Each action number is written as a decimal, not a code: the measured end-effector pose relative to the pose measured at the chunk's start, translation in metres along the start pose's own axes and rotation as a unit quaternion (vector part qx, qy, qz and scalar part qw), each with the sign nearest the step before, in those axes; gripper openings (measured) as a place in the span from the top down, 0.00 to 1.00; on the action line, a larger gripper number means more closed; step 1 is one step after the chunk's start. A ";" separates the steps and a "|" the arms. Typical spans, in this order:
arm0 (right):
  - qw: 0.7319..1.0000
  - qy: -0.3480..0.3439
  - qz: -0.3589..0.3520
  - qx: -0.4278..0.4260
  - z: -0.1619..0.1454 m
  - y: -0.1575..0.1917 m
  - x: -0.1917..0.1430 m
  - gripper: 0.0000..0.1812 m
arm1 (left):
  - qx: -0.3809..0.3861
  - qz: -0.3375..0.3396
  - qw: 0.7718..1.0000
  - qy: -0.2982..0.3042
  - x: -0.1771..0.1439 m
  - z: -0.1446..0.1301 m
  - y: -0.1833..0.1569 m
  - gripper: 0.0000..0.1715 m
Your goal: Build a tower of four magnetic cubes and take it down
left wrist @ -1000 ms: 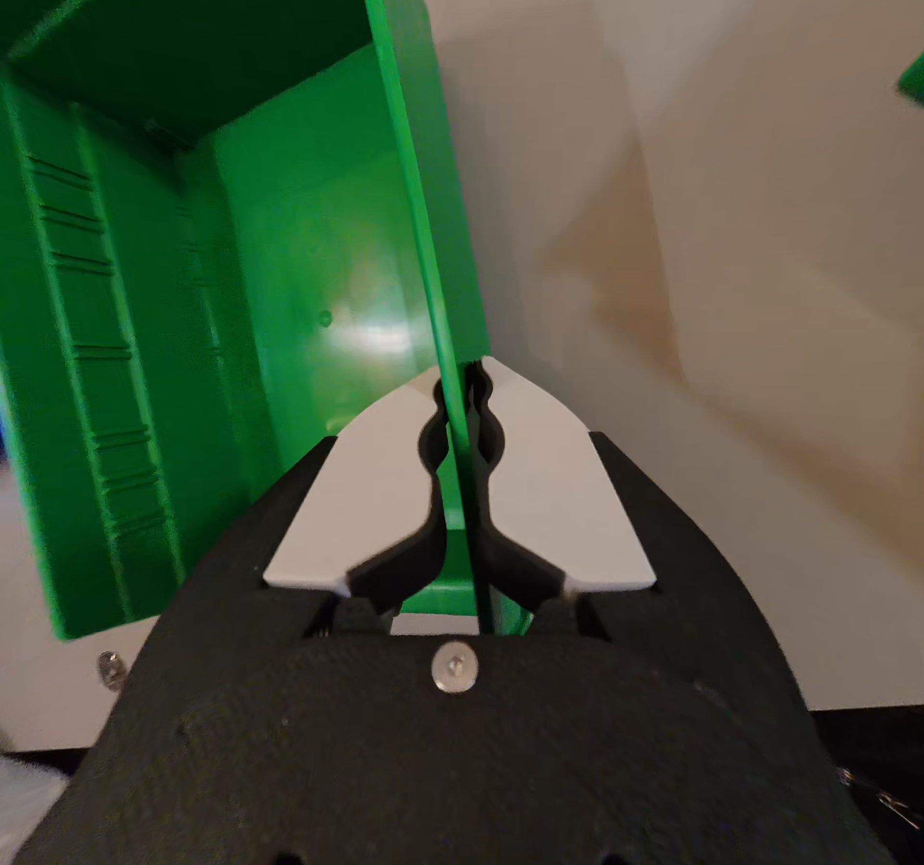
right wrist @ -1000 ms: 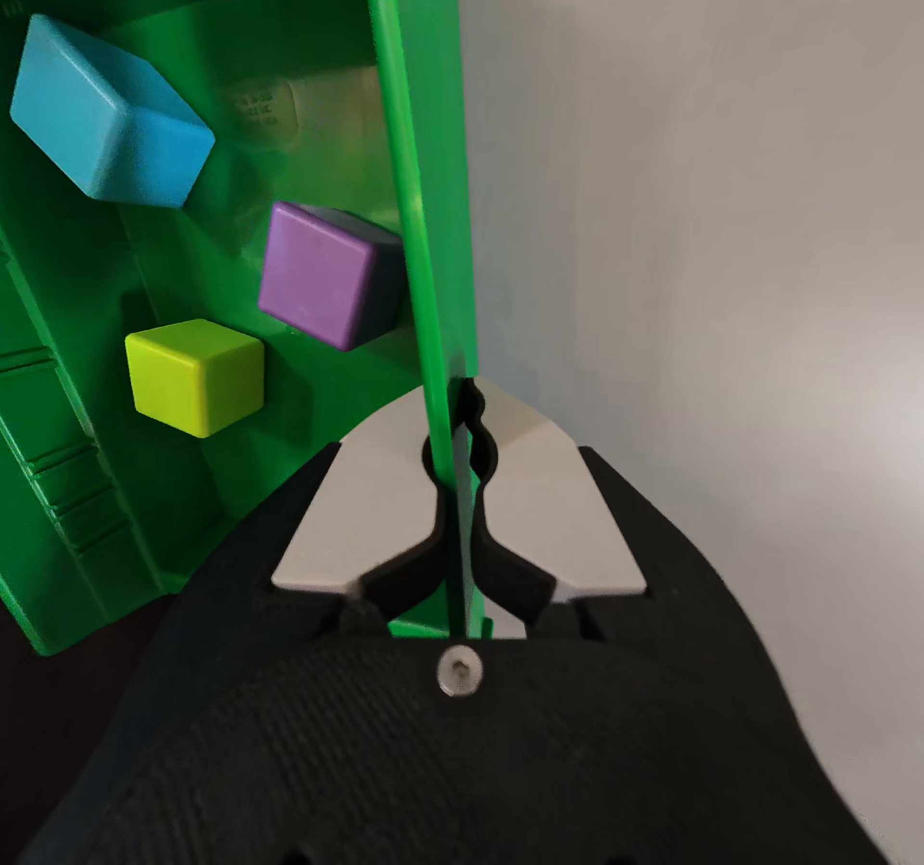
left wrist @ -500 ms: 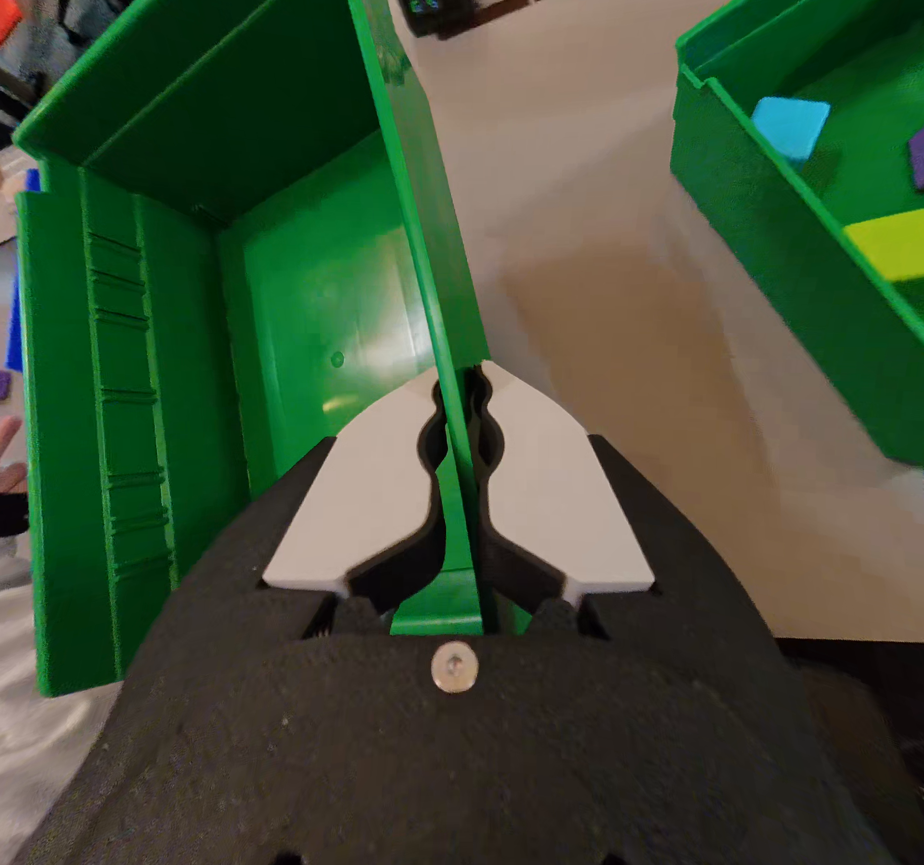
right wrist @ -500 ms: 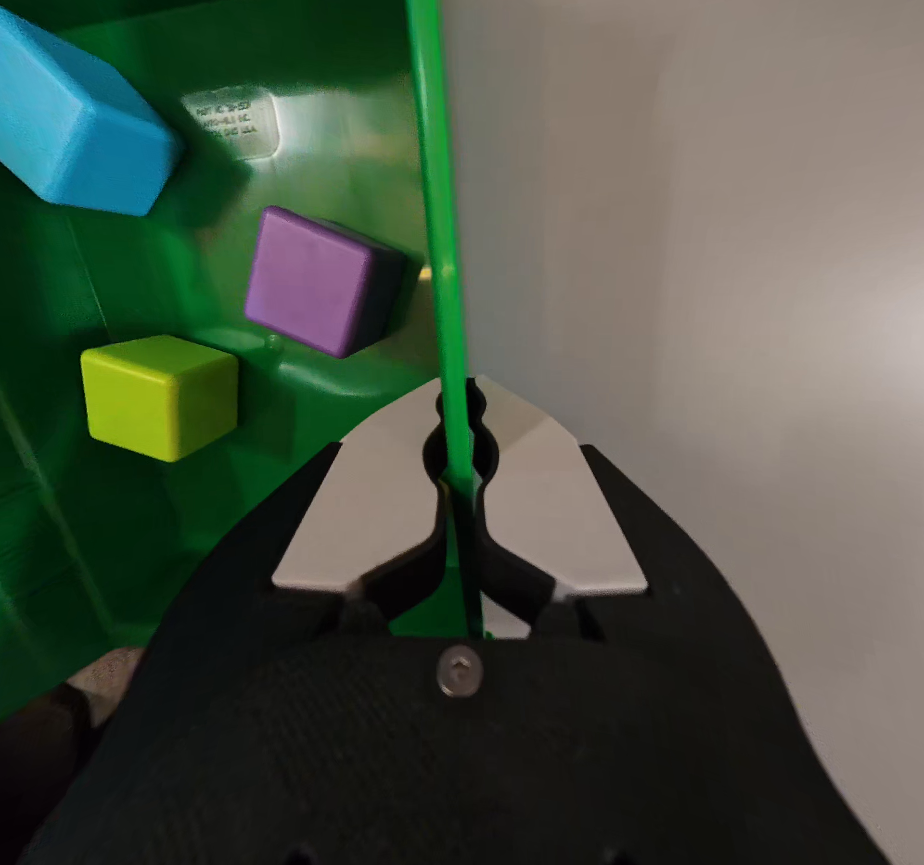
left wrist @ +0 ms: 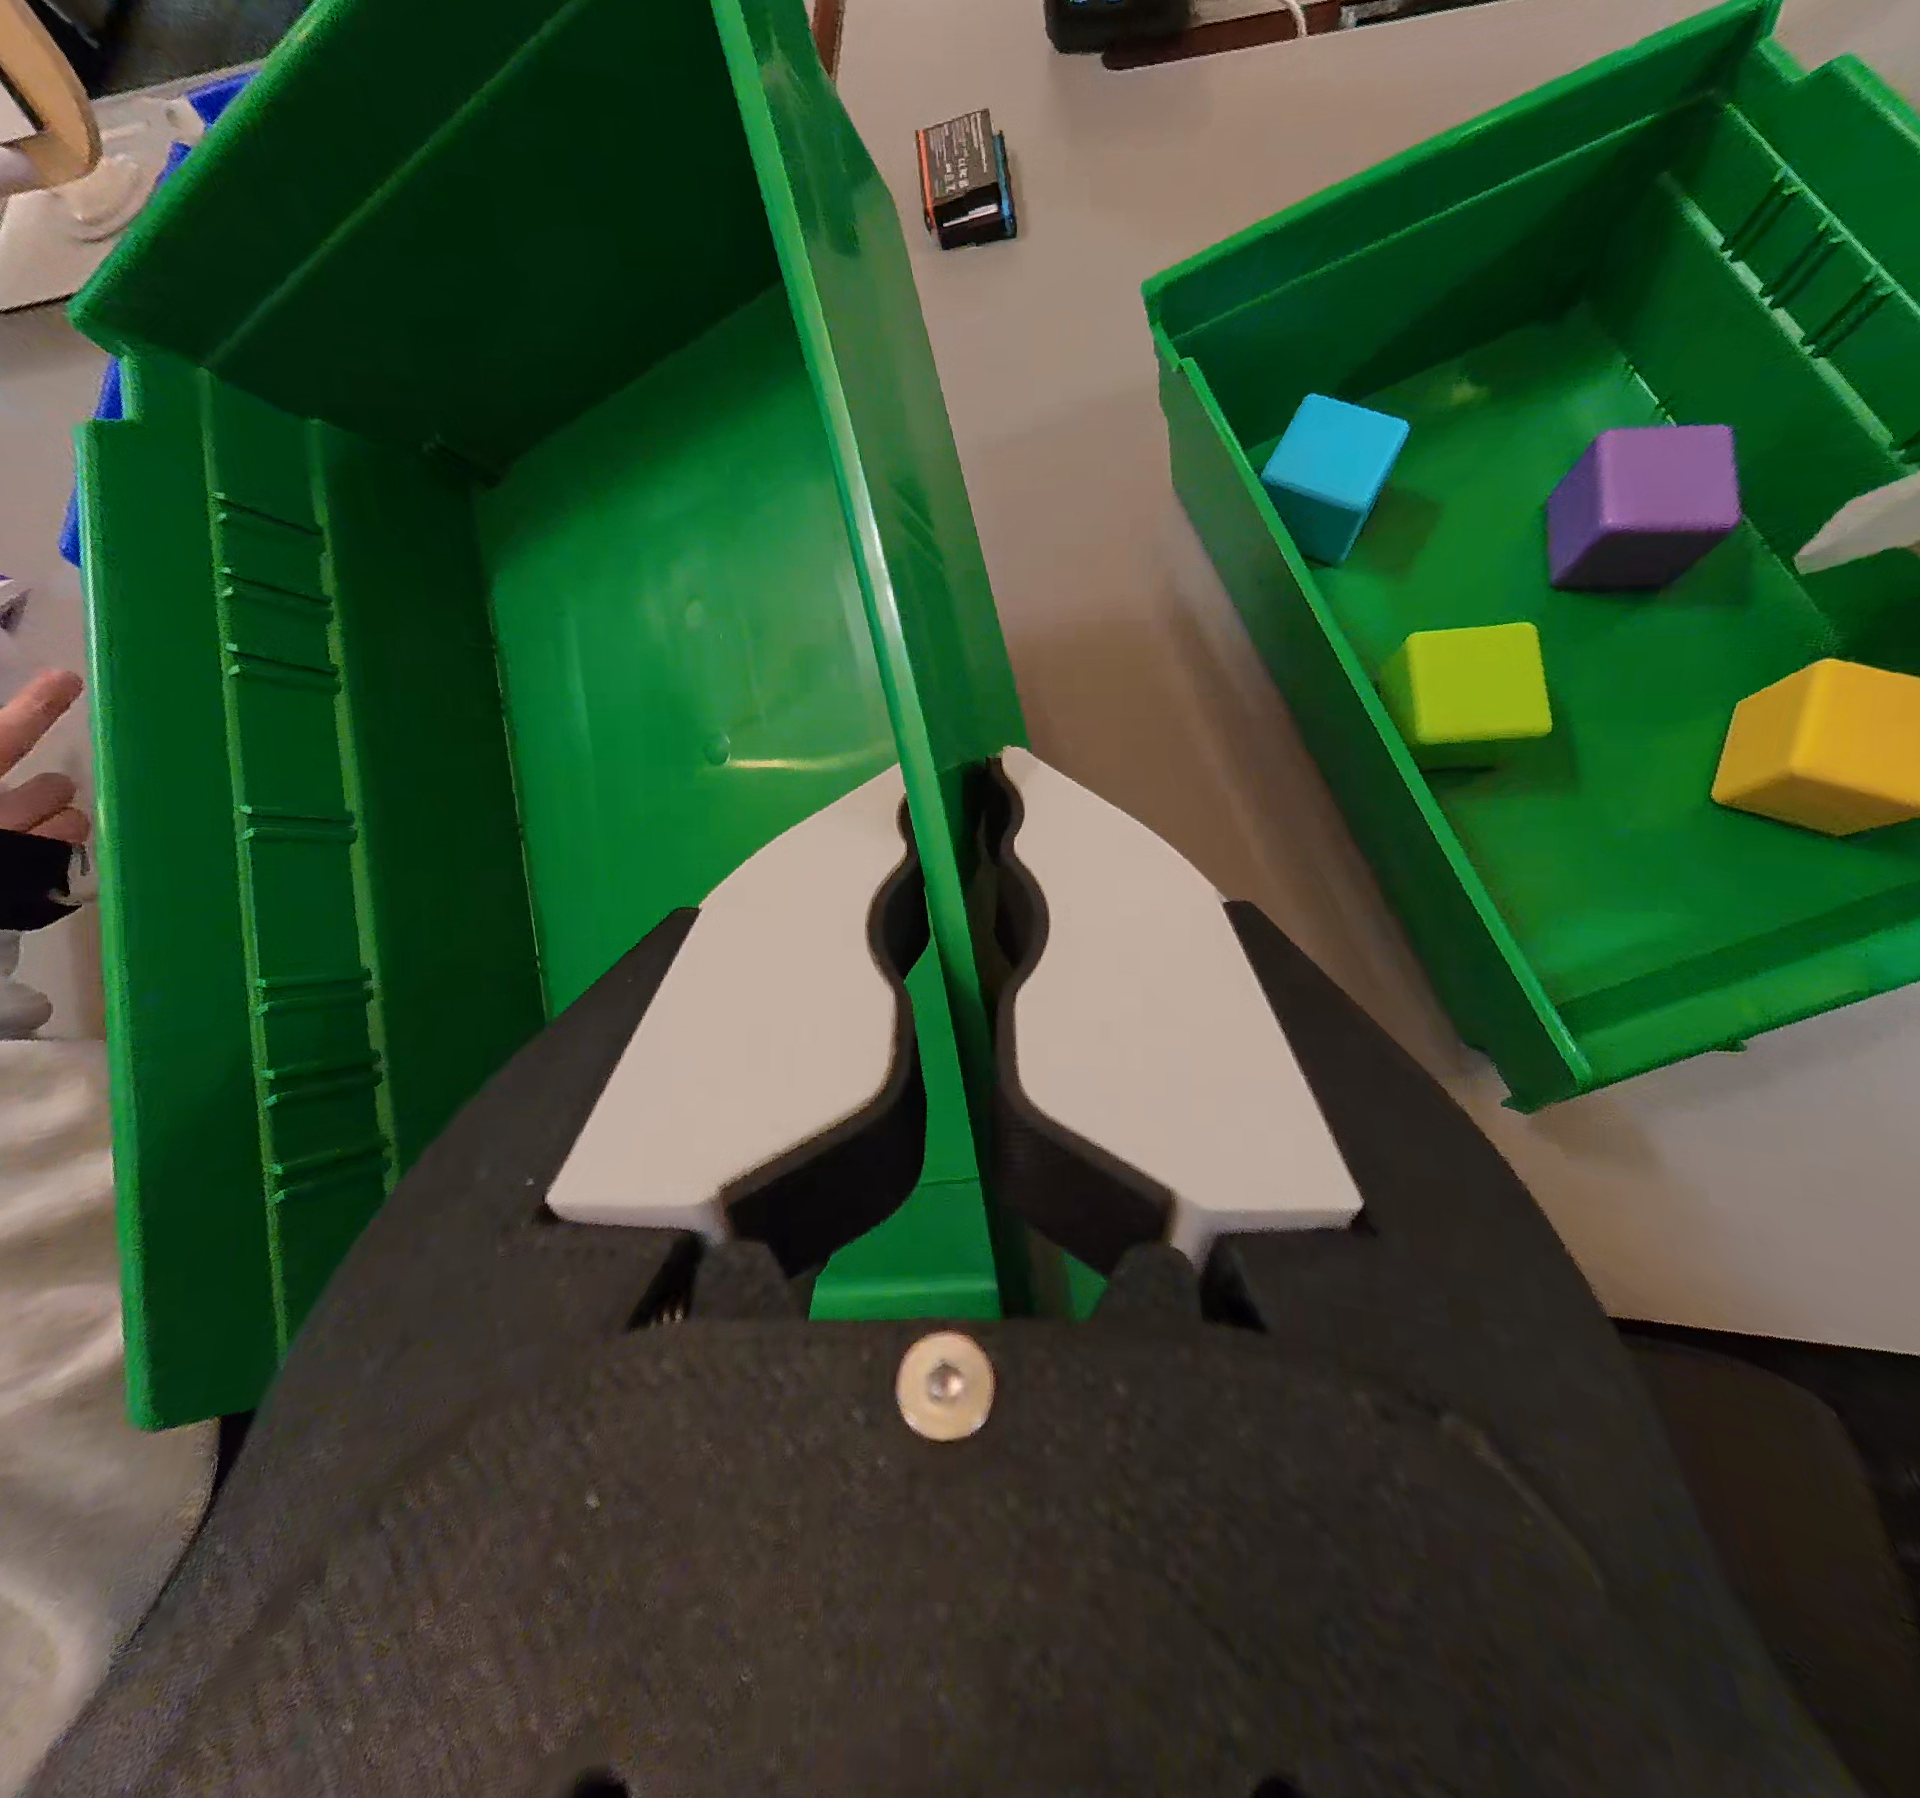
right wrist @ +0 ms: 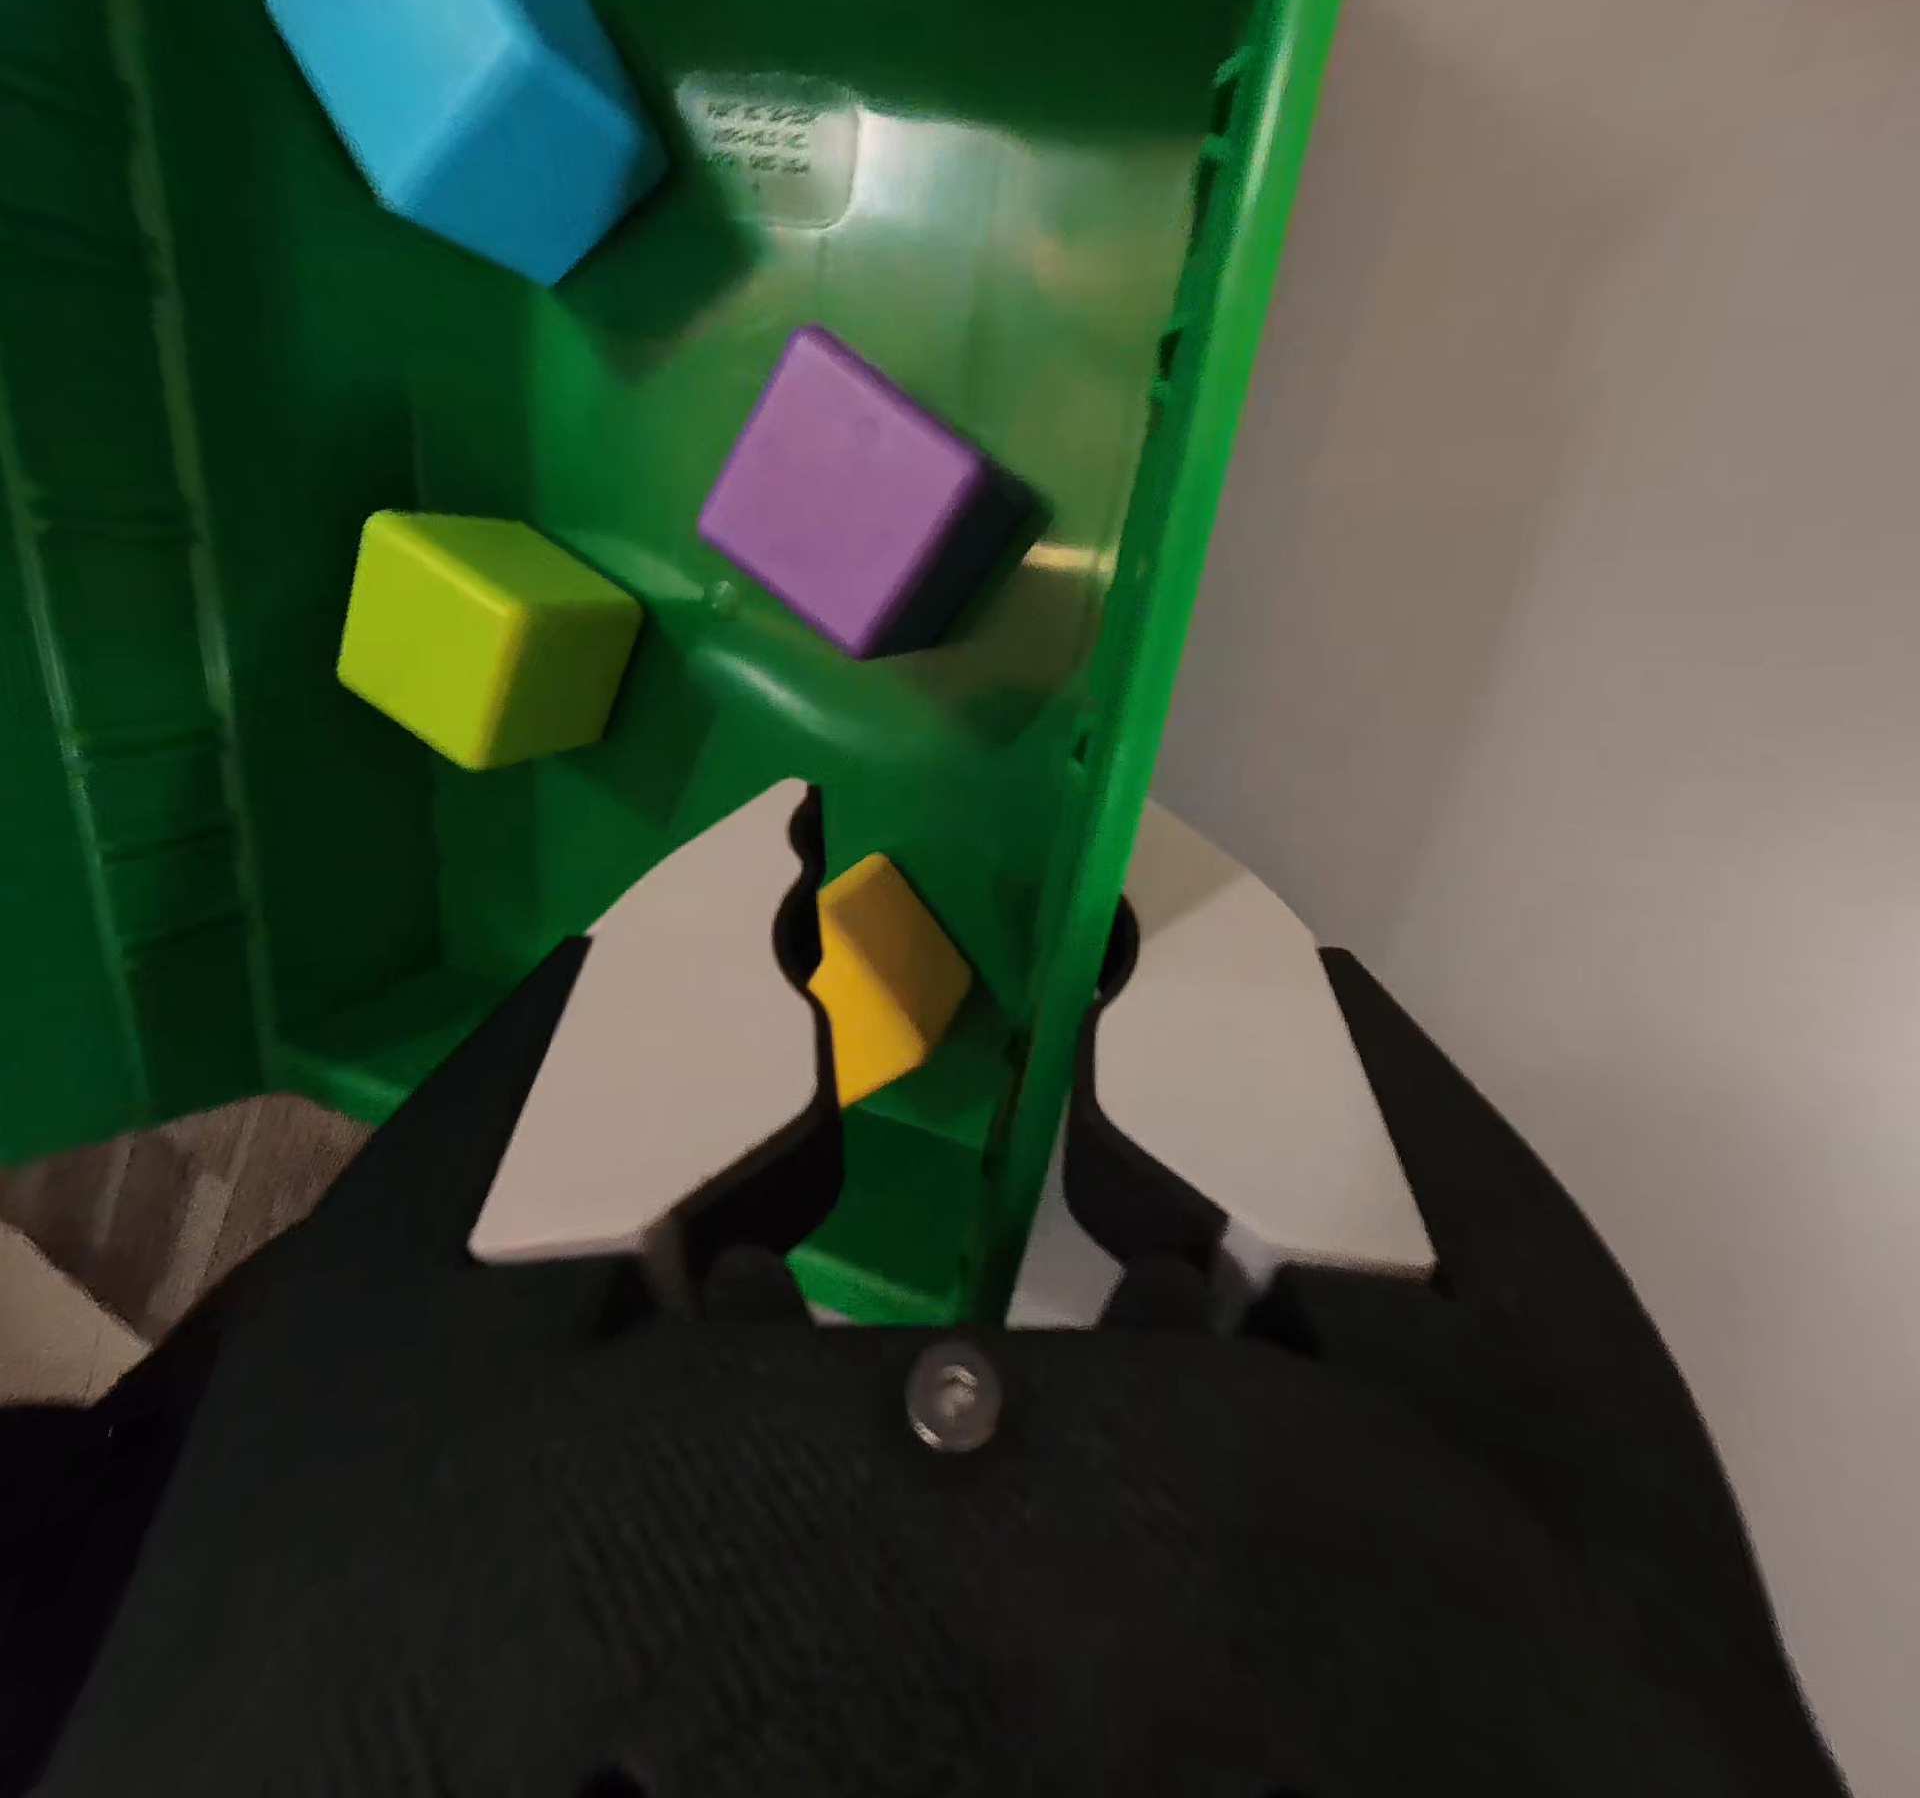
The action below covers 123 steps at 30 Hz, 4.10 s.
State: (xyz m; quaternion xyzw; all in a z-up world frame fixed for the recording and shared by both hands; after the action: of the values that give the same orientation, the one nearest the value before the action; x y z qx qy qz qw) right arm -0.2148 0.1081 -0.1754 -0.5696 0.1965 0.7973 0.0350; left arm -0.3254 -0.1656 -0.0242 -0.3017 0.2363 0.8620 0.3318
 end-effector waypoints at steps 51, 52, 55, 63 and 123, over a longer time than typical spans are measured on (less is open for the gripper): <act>0.977 -0.208 -0.025 -0.037 0.091 0.025 0.007 1.00 | 0.022 -0.031 0.999 -0.023 -0.008 0.011 -0.018 0.94; 0.976 -0.214 -0.021 -0.043 0.097 0.026 0.007 1.00 | 0.025 -0.031 0.999 -0.023 -0.008 0.012 -0.020 0.94; 0.972 -0.226 -0.004 -0.068 0.110 0.033 0.009 1.00 | 0.031 -0.037 0.999 -0.025 -0.007 0.014 -0.025 0.93; 0.960 -0.267 0.031 -0.084 0.111 0.037 -0.014 1.00 | 0.049 -0.060 0.996 -0.042 -0.008 0.025 -0.045 0.93; 0.849 -0.489 -0.154 0.129 -0.363 -0.239 -0.260 0.64 | 0.296 -0.461 0.826 -0.135 -0.073 0.018 -0.608 0.64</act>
State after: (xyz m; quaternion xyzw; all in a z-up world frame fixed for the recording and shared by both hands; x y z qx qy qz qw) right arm 0.2674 0.2433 -0.1000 -0.1198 0.1646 0.9245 0.3223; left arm 0.1462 0.2203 -0.0882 -0.1435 0.2664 0.5295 0.7925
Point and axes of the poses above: each gripper's, where its closed fingertips meet, x out along the fingers, z out of its top, y = z × x across the jaws, the point moved 2 cm from there along -x, back along the fingers
